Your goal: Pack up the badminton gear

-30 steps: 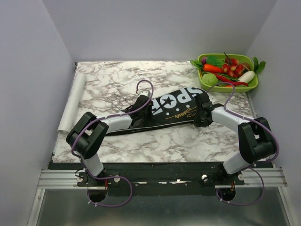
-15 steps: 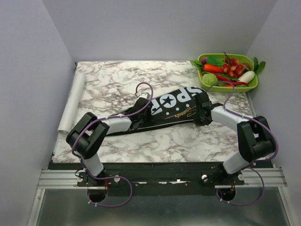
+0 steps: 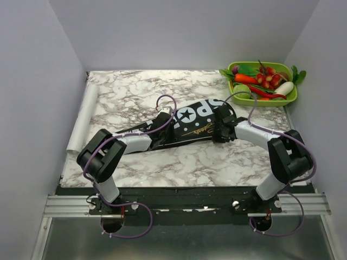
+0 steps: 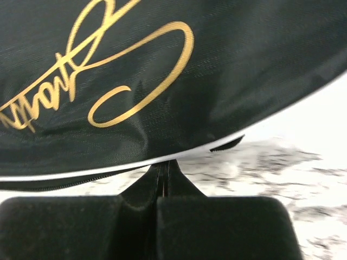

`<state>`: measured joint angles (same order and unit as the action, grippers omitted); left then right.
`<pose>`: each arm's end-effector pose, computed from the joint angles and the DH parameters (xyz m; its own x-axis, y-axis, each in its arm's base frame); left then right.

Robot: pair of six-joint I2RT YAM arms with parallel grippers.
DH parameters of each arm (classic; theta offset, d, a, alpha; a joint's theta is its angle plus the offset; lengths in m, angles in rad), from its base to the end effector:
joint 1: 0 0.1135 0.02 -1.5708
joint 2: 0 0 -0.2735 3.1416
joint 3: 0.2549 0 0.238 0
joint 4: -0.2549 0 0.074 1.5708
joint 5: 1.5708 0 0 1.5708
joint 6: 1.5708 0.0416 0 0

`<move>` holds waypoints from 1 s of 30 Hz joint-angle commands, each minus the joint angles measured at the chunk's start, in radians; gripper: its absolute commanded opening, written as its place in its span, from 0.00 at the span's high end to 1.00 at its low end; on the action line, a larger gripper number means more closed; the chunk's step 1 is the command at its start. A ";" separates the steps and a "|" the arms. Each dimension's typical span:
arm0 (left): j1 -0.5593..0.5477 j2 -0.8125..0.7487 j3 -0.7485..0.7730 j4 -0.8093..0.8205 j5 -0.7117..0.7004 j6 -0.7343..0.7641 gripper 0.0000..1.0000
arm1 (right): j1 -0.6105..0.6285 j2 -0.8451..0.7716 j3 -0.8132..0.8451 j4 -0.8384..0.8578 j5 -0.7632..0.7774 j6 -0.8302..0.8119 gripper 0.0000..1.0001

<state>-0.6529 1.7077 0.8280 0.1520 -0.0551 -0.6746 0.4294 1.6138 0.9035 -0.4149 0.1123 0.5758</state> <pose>0.2688 -0.2027 0.1684 -0.7711 -0.1954 -0.6060 0.1182 0.8913 -0.4378 0.2704 0.1187 0.1780 -0.8895 0.1878 -0.4166 0.1366 0.9792 0.1499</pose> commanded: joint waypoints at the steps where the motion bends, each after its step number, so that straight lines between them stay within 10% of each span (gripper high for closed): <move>1: -0.002 0.030 -0.007 -0.019 0.021 0.010 1.00 | 0.121 0.060 0.103 0.031 -0.106 0.042 0.99; 30: -0.008 -0.008 0.009 -0.046 0.047 0.033 1.00 | 0.131 0.170 0.127 0.142 -0.190 0.250 0.99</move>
<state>-0.6495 1.6955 0.8207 0.1768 -0.0406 -0.6590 0.5861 1.7969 1.0515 -0.3290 -0.0639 0.8238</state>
